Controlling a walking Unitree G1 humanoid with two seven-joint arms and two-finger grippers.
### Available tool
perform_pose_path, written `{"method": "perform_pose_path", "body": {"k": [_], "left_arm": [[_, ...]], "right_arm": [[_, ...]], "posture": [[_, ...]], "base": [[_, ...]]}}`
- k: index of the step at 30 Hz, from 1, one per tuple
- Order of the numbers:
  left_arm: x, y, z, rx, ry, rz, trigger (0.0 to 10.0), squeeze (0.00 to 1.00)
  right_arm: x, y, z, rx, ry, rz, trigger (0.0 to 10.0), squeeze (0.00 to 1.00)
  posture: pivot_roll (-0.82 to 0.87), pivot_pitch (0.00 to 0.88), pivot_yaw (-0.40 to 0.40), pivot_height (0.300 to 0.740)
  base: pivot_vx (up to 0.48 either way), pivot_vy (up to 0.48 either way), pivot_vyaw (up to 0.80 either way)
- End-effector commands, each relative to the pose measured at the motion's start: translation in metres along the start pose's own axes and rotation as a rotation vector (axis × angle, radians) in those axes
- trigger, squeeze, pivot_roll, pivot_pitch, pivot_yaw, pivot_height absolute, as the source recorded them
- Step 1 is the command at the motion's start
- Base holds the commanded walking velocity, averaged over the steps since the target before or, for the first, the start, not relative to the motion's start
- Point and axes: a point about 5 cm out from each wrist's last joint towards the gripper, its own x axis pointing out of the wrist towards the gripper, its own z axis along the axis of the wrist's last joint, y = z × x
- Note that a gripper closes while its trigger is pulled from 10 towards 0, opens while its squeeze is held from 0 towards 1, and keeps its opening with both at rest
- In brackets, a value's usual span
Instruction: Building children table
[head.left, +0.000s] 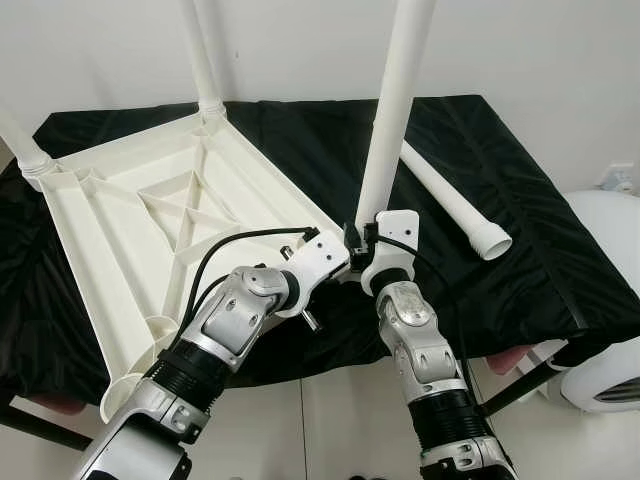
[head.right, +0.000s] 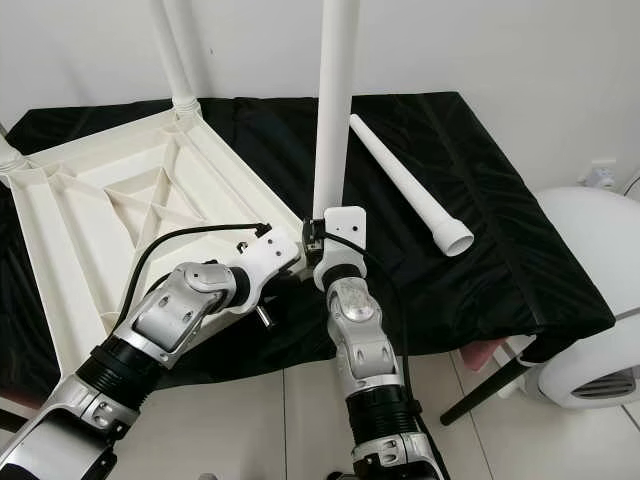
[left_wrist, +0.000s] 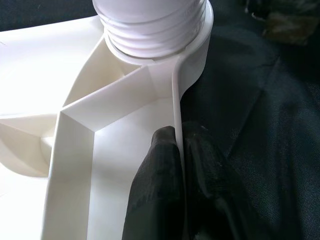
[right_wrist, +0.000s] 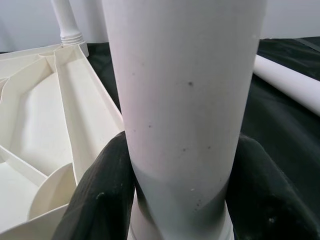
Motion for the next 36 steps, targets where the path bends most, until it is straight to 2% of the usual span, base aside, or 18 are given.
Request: {"method": "perform_pose_path", "body": {"k": [1,2,5,13,20,21,23,24,26,28,30,34,36], "left_arm": [[0.002,-0.004,0.000,0.026,0.006,-0.017,10.0,0.00],[0.003,-0.004,0.001,0.026,0.006,-0.016,10.0,0.00],[0.003,-0.003,0.001,0.025,0.004,-0.014,10.0,0.00],[0.003,-0.002,0.002,0.026,0.003,-0.014,10.0,0.00],[0.002,-0.002,0.001,0.024,0.004,-0.013,10.0,0.00],[0.002,-0.002,0.001,0.024,0.005,-0.013,10.0,0.00],[0.002,-0.002,0.001,0.024,0.005,-0.013,10.0,0.00],[0.002,-0.002,0.001,0.022,0.006,-0.011,10.0,0.00],[0.002,-0.002,0.001,0.022,0.006,-0.011,10.0,0.00],[0.002,-0.002,0.000,0.021,0.006,-0.011,10.0,0.00],[0.002,-0.003,0.000,0.022,0.006,-0.016,10.0,0.00],[0.003,-0.004,0.000,0.022,0.006,-0.019,10.0,0.00],[0.003,-0.004,0.001,0.021,0.003,-0.020,10.0,0.00]], "right_arm": [[-0.003,-0.003,-0.014,0.012,0.076,-0.029,10.0,0.07],[-0.003,-0.006,-0.015,0.039,0.081,-0.028,10.0,1.00],[-0.002,-0.009,-0.014,0.056,0.080,-0.025,10.0,1.00],[-0.003,-0.015,-0.015,0.008,0.077,0.018,10.0,1.00],[-0.002,-0.032,-0.014,-0.039,0.070,0.107,10.0,1.00],[-0.002,-0.036,-0.011,-0.062,0.057,0.142,10.0,0.33],[-0.002,-0.039,-0.010,-0.078,0.048,0.165,10.0,0.33],[-0.003,-0.046,-0.004,-0.074,0.025,0.242,10.0,0.00],[-0.003,-0.046,-0.004,-0.074,0.025,0.242,10.0,0.00],[-0.006,-0.048,0.002,-0.092,-0.002,0.370,10.0,0.00],[-0.006,-0.052,0.005,-0.100,-0.008,0.439,10.0,0.00],[-0.001,-0.062,0.008,-0.068,-0.006,0.461,10.0,0.00],[0.001,-0.067,0.009,-0.056,-0.010,0.517,10.0,0.00]], "posture": [[-0.09,0.106,0.029,0.740],[-0.09,0.103,0.030,0.740],[-0.09,0.105,0.030,0.740],[-0.09,0.110,0.035,0.740],[-0.09,0.114,0.034,0.740],[-0.09,0.114,0.033,0.740],[-0.09,0.114,0.033,0.740],[-0.09,0.117,0.032,0.740],[-0.09,0.117,0.032,0.740],[-0.09,0.117,0.035,0.740],[-0.10,0.117,0.036,0.740],[-0.09,0.116,0.037,0.740],[-0.09,0.109,0.040,0.740]], "base": [[0.000,0.000,0.00],[0.000,0.000,0.00],[0.000,0.000,0.00],[0.000,0.000,0.00],[0.000,0.000,0.00],[0.000,0.000,0.00],[0.000,0.000,0.00],[0.000,0.000,0.00],[0.000,0.000,0.00],[0.000,0.000,0.00],[0.000,0.000,0.00],[0.000,0.000,0.00],[0.000,0.000,0.00]]}}
